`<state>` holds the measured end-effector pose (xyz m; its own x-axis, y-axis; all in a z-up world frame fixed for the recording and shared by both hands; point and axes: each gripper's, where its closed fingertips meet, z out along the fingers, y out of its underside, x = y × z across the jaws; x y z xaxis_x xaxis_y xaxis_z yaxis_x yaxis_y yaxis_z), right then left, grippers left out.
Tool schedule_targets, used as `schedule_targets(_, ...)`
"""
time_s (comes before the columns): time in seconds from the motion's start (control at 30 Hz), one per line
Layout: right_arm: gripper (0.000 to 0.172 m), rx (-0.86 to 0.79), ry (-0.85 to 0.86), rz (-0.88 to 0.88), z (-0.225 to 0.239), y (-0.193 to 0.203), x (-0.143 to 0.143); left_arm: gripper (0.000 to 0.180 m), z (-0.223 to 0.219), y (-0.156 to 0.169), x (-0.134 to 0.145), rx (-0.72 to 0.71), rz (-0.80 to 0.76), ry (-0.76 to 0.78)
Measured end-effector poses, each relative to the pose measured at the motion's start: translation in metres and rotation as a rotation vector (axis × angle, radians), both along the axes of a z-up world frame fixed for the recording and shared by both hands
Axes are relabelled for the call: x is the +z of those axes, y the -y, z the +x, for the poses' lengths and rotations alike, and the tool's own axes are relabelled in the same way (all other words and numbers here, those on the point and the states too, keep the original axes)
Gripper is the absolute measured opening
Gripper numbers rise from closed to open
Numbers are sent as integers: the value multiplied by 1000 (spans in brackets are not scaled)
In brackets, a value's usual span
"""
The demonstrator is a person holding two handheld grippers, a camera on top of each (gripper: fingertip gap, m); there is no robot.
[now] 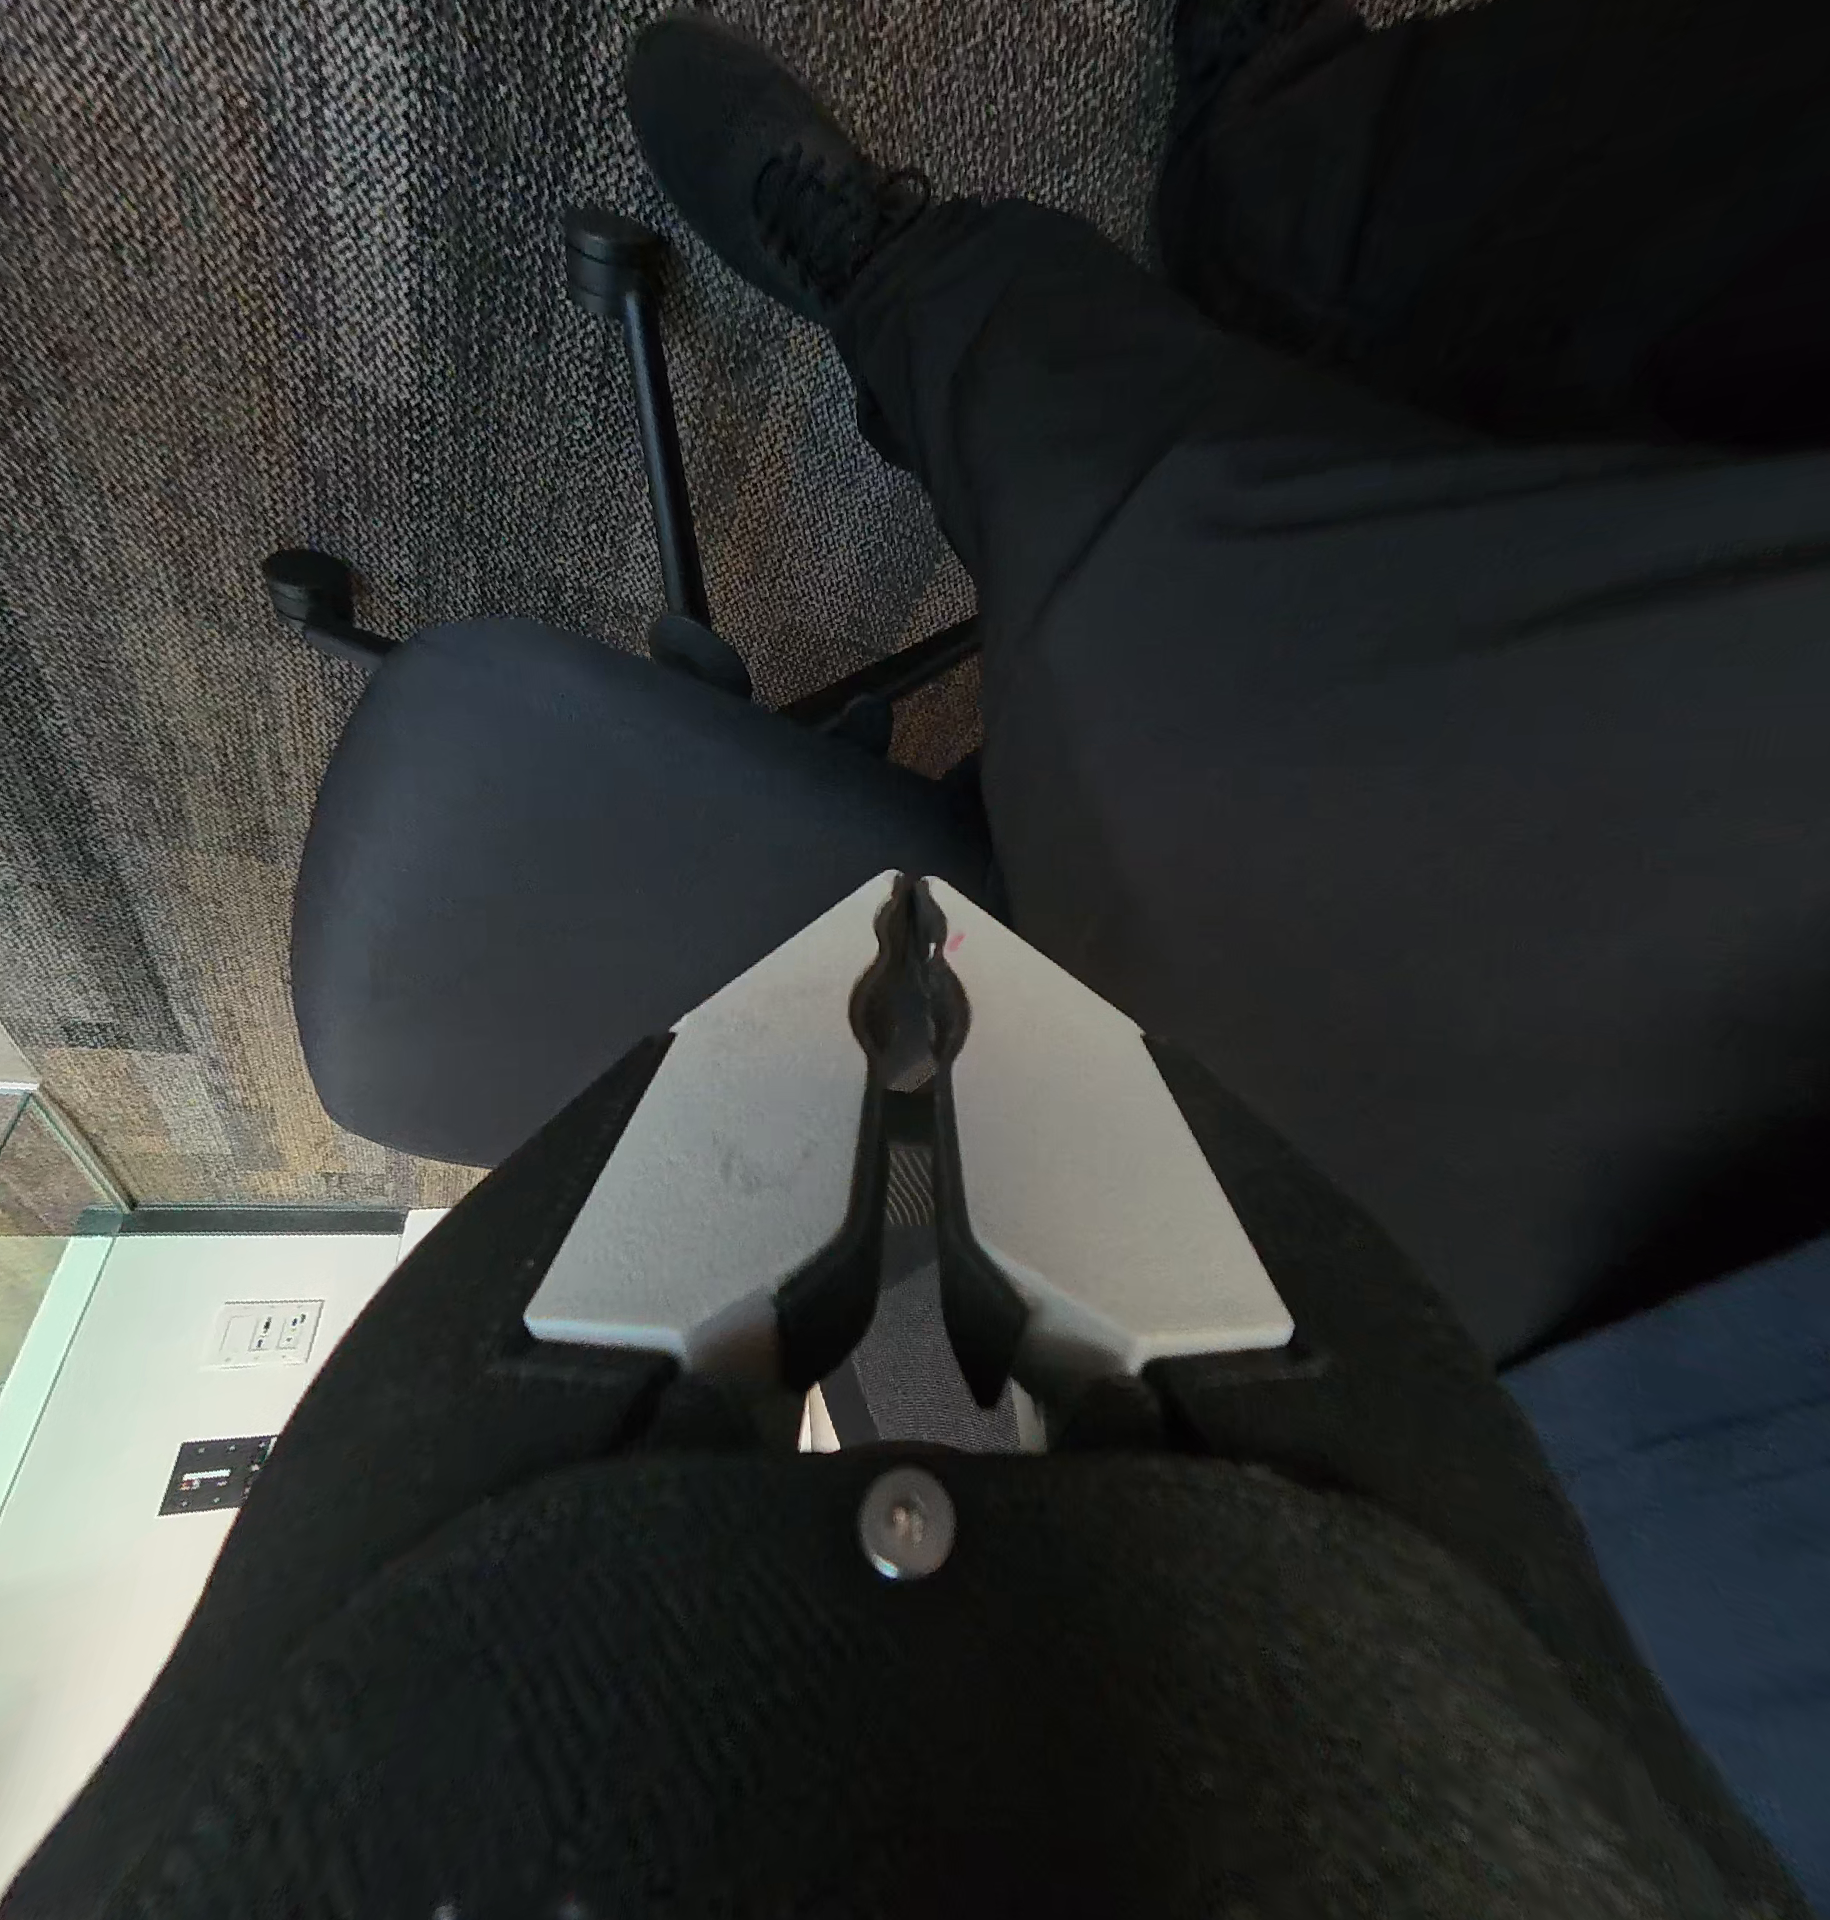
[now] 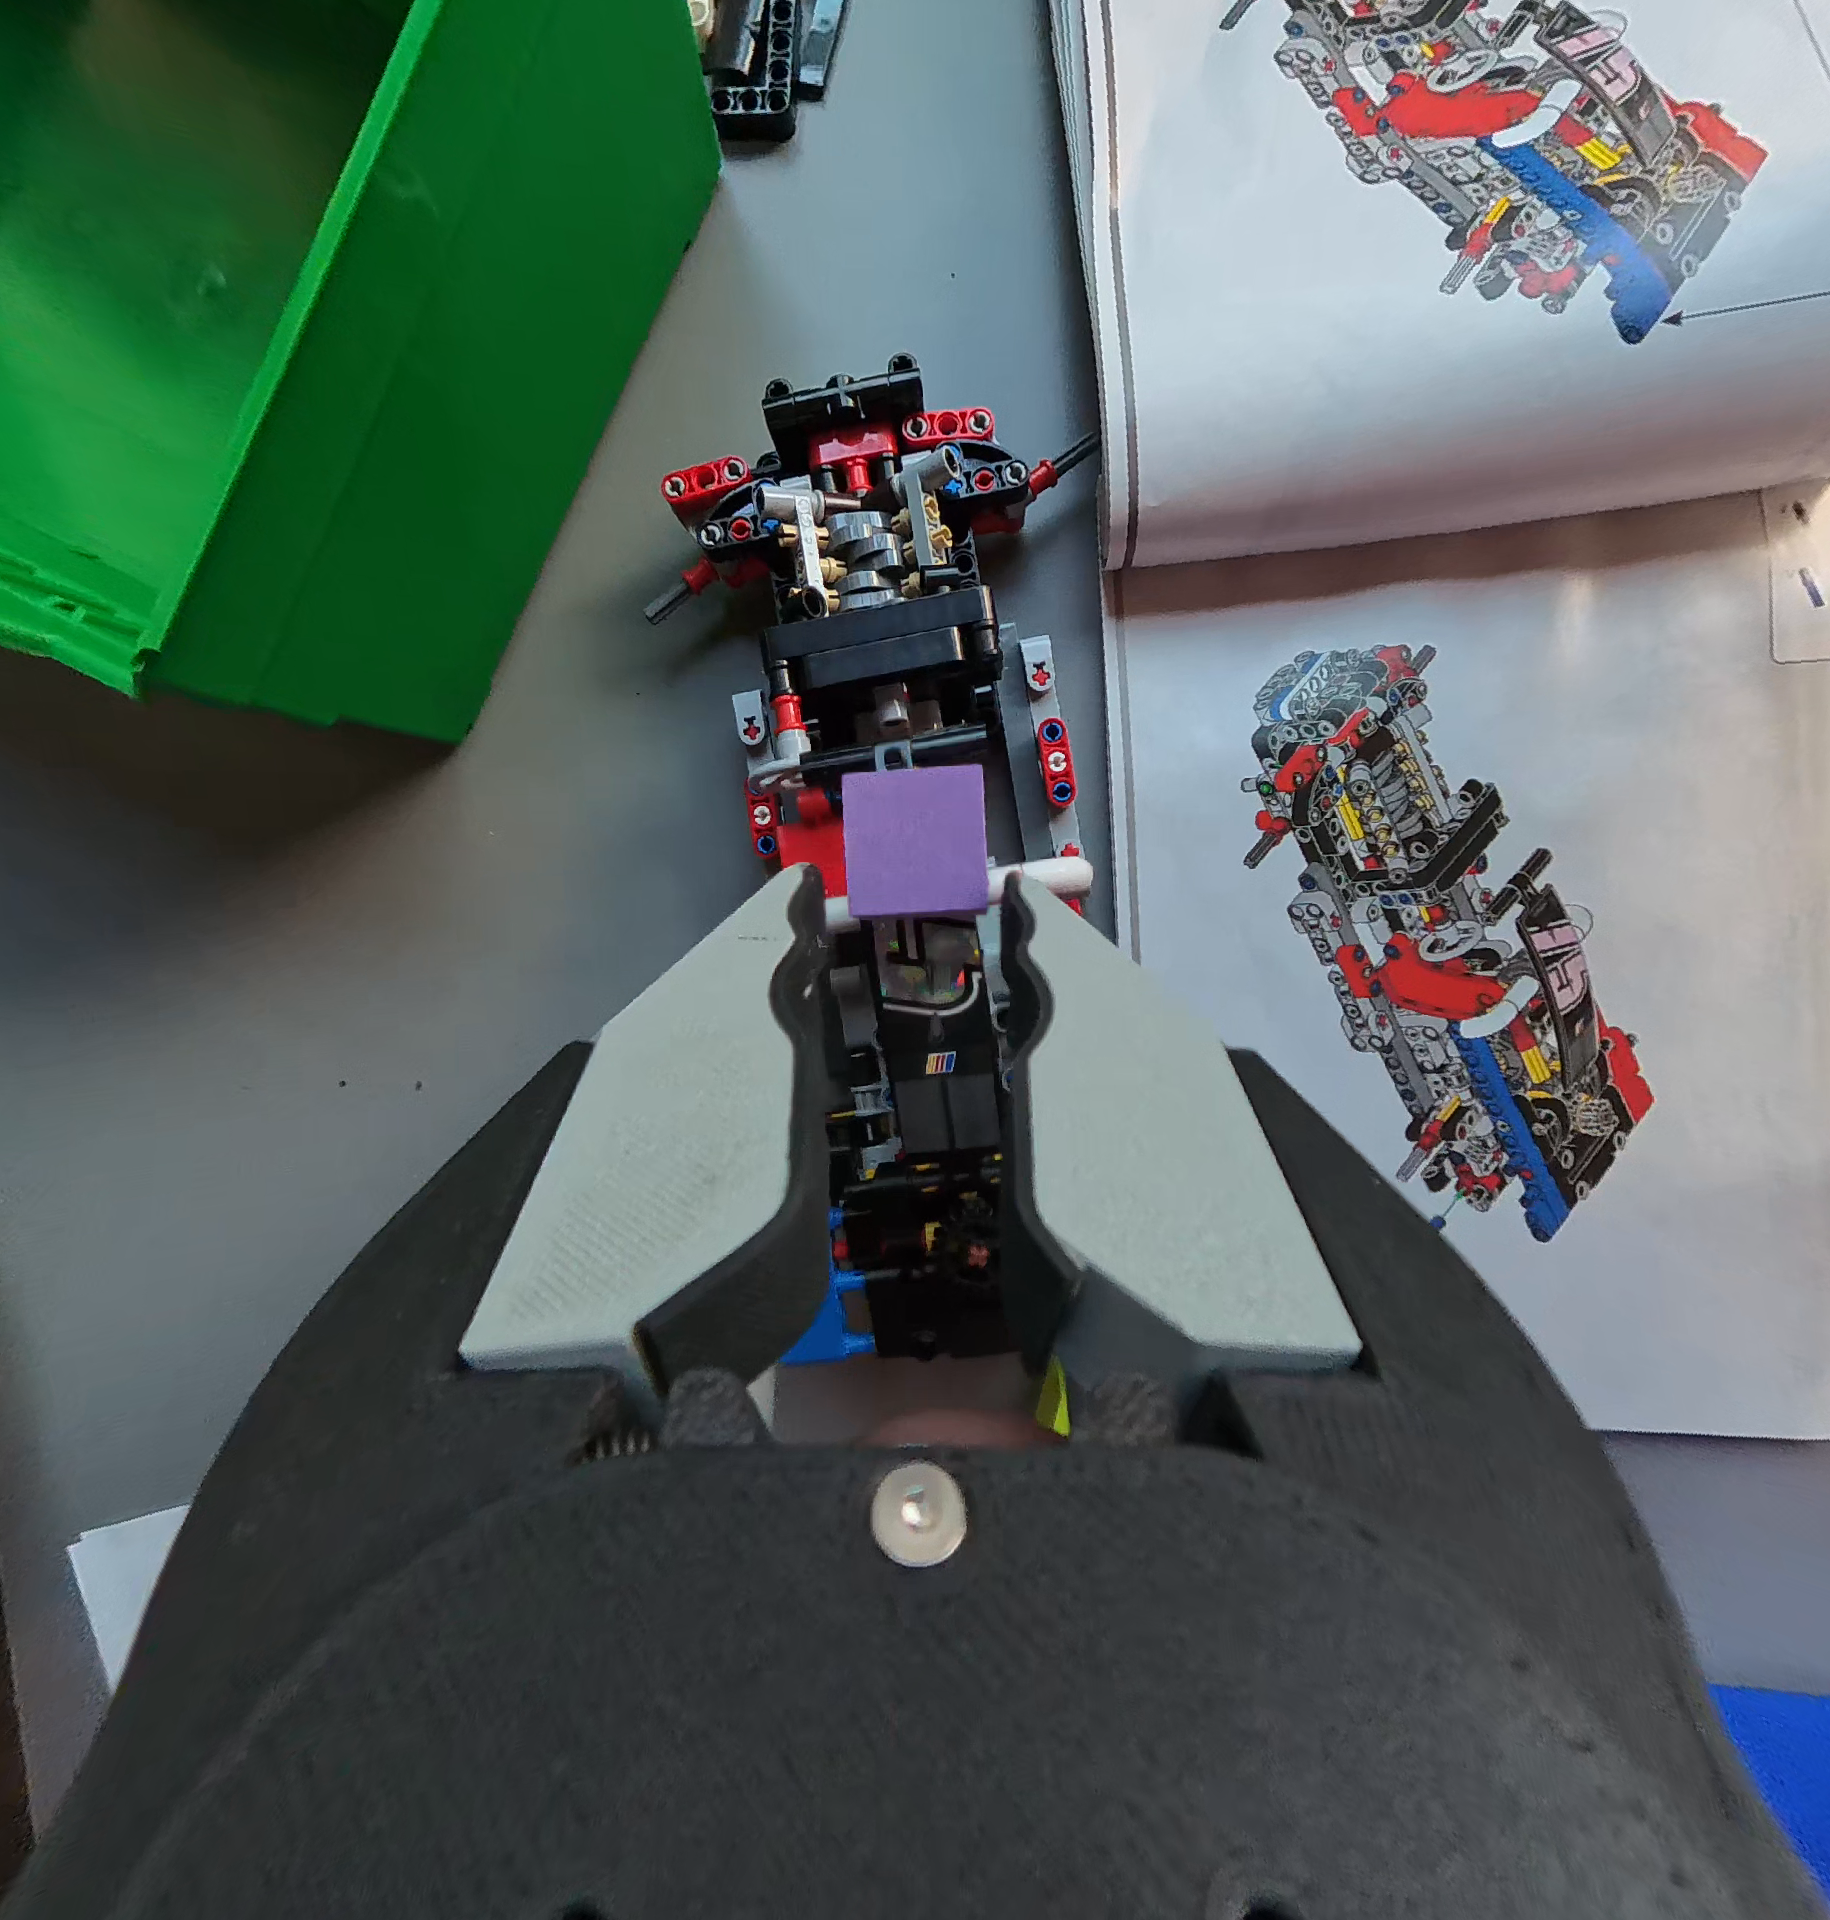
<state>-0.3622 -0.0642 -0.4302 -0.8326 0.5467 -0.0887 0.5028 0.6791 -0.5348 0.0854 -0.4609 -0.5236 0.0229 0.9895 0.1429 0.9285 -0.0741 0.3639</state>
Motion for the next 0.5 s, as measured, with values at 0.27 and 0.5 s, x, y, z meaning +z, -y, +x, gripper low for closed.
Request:
schedule_targets(0.27, 37, -68, -19, -19, 27, -36, 22, 0, 1, 1, -2, -2, 4, 5)
schedule_targets(0.5, 30, -329, 13, -68, 104, -126, 23, 0, 11, -6, -10, -9, 19, 36)
